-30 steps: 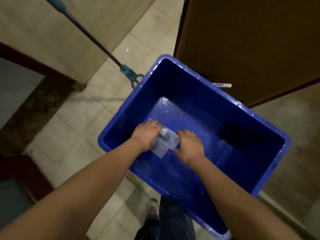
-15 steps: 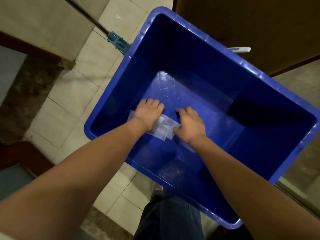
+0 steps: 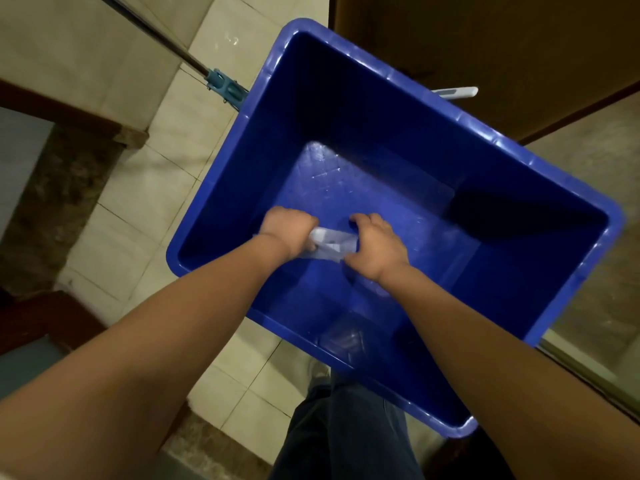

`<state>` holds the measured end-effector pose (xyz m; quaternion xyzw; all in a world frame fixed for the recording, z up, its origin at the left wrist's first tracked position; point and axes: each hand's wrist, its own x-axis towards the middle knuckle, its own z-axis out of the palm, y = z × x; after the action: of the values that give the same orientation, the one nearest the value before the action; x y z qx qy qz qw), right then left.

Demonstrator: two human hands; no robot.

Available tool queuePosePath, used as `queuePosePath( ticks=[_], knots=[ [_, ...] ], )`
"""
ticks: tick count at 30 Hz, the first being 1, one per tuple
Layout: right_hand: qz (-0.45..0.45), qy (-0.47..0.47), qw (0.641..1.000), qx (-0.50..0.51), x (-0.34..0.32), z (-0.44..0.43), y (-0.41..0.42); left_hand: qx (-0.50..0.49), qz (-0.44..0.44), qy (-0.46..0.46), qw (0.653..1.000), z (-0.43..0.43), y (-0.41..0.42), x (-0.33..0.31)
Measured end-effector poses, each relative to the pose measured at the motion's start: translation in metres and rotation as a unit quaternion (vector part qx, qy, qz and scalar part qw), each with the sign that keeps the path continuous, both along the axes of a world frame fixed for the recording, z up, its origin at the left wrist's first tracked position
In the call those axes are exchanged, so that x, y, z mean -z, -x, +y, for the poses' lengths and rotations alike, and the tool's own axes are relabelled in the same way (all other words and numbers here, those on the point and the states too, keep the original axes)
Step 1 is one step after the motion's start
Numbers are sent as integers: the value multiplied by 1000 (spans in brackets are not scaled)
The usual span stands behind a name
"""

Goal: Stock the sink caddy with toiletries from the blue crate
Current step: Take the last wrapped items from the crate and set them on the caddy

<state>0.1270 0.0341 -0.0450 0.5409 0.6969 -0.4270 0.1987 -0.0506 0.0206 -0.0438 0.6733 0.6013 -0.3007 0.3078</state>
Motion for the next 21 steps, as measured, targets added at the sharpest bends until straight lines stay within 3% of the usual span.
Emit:
queuePosePath(
  ticks=[7,21],
  knots=[
    [61,34,980,188,-28,16,-5,-205,-97,-5,974,14,-16,-25],
    [107,75,957,257,-95,13,-11,-468,-227,-21,854,8,-44,-103]
  ],
)
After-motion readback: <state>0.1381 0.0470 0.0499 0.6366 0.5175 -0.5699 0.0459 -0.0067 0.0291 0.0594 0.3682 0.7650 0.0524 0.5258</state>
